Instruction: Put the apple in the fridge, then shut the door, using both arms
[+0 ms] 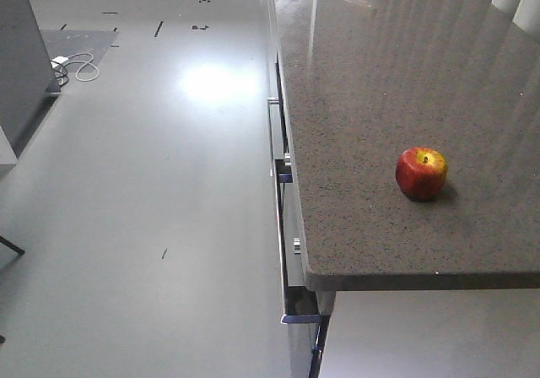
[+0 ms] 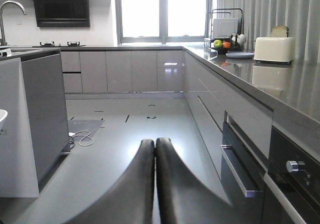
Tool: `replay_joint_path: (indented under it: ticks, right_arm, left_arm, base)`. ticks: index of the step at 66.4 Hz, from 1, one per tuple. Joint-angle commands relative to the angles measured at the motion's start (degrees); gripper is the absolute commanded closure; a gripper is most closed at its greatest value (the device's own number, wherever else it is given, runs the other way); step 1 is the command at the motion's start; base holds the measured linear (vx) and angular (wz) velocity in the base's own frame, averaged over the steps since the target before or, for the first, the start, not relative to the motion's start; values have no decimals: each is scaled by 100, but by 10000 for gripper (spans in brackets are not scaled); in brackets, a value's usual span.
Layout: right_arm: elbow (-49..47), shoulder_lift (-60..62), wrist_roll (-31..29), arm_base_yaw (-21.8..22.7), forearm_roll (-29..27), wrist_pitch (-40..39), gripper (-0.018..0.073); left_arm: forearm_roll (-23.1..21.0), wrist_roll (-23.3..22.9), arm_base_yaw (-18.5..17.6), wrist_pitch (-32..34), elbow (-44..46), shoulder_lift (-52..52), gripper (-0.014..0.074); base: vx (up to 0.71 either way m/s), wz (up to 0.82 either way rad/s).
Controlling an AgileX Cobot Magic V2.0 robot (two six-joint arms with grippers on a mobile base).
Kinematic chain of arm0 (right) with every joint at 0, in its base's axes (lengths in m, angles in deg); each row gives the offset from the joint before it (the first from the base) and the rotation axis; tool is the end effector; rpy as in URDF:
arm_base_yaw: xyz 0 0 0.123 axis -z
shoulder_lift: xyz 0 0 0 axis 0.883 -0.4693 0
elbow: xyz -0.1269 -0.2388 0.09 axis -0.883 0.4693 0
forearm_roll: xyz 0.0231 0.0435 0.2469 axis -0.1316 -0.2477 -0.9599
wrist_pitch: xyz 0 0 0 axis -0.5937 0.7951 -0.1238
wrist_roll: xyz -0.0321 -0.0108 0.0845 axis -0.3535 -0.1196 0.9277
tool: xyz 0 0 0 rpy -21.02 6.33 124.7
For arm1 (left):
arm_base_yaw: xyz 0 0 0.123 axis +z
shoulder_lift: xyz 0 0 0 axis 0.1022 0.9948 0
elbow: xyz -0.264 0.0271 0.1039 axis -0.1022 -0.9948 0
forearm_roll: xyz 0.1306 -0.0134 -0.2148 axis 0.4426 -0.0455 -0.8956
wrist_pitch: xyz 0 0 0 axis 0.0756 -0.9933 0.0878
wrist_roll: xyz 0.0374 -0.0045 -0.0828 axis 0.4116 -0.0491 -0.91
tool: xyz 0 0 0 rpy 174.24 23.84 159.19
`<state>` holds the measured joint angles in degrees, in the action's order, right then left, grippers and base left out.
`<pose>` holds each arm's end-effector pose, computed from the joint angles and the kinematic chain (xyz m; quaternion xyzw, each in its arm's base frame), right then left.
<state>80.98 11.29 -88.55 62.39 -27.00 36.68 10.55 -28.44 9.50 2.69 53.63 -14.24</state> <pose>0.0568 -0.0003 0.2022 0.0027 0.6895 -0.0017 0.7243 0.0562 0.0035 0.2070 -0.0465 0.6740 -0.0039 0.7373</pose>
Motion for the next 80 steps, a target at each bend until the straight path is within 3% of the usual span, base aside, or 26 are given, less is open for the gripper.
replay_joint_path:
  ticks: [1,13,39,45,56,66,80]
  right_arm:
    - [-25,60,-48,22,32,-442,562]
    - [-25,60,-48,22,32,-442,562]
    - [-235,45,125,22,-241,-1383,562]
    - [-848,-107,-79,22,-140,-646,562]
    - [-2390,-885,-545,22,128,1440,562]
    - [-3617,-1741,-572,22,82,3078,562]
    - [-4677,-2956,-572,22,82,4461,558]
  left_arm:
    - [-8,-51,-19,441,94,-84,603]
    - [-8,-51,-19,441,94,-84,603]
    - [-8,-51,-19,441,94,-84,603]
    - [-8,-51,-19,441,94,-84,603]
    - [-8,-51,-19,441,94,-84,603]
    - [-8,-51,-19,441,94,-84,603]
    - [-8,-51,-19,441,94,-84,603]
  base:
    - [0,0]
    - [0,0]
    - [0,0]
    - [0,0]
    - [0,0]
    - [0,0]
    - [0,0]
